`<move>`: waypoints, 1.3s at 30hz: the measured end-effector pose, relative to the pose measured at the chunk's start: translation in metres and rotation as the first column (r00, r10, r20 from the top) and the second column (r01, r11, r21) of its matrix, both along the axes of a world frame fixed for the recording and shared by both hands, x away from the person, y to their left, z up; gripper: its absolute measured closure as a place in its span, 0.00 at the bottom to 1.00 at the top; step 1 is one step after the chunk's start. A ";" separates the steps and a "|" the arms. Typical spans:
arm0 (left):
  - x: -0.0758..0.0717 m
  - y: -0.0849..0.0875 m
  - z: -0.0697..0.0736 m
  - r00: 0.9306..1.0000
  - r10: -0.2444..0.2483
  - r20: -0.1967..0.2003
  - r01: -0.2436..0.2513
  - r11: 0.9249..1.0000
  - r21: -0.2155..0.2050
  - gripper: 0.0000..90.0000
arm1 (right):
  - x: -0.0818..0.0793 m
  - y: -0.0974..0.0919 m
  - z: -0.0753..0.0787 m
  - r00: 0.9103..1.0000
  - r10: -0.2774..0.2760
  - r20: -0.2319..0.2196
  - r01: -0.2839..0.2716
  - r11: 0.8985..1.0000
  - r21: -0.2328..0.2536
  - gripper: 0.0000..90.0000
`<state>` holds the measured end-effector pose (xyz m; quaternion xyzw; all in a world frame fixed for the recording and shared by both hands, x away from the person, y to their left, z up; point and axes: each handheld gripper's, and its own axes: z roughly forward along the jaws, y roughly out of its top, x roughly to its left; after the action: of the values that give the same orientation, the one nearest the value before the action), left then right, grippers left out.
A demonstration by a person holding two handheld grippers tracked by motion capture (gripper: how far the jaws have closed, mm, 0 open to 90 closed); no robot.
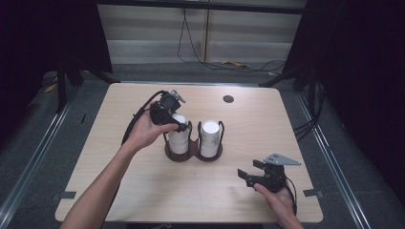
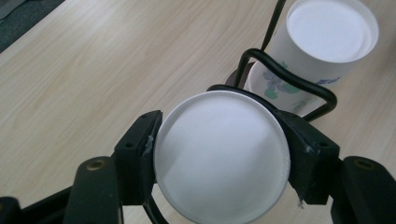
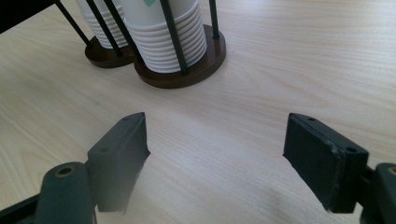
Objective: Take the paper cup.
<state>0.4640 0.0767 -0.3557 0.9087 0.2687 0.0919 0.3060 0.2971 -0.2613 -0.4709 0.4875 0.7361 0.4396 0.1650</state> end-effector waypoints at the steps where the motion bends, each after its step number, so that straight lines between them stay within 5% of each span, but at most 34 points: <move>1: 0.000 0.000 0.000 1.000 -0.003 0.009 0.003 1.000 0.003 0.39 | 0.000 0.000 0.000 1.000 0.001 0.000 -0.001 1.000 -0.001 0.24; 39: -0.001 0.013 0.019 1.000 -0.013 0.024 0.014 0.997 -0.069 0.40 | 0.000 0.001 0.000 1.000 0.001 -0.002 -0.001 1.000 -0.001 0.24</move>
<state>0.4631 0.0898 -0.3362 0.8982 0.2619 0.0913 0.3411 0.2972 -0.2603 -0.4710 0.4877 0.7366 0.4389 0.1642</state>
